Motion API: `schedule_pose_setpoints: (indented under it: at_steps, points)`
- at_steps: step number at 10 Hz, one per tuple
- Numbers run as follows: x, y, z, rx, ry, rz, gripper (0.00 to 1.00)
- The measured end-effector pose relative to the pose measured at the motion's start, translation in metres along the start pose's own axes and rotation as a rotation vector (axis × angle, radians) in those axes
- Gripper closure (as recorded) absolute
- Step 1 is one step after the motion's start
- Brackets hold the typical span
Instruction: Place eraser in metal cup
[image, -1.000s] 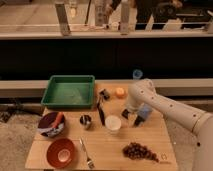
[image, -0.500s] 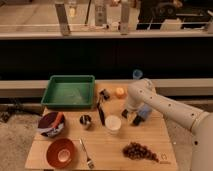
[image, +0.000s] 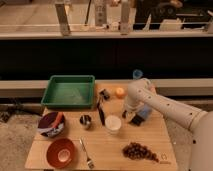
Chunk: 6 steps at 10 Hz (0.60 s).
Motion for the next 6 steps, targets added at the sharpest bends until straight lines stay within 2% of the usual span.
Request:
schedule_pose_setpoints:
  at_steps: [4, 6]
  points:
    - [-0.0003, -0.0003, -0.0005, 0.0, 0.003, 0.004, 0.98]
    - [0.0012, -0.0002, -0.0017, 0.003, 0.002, 0.01, 0.99]
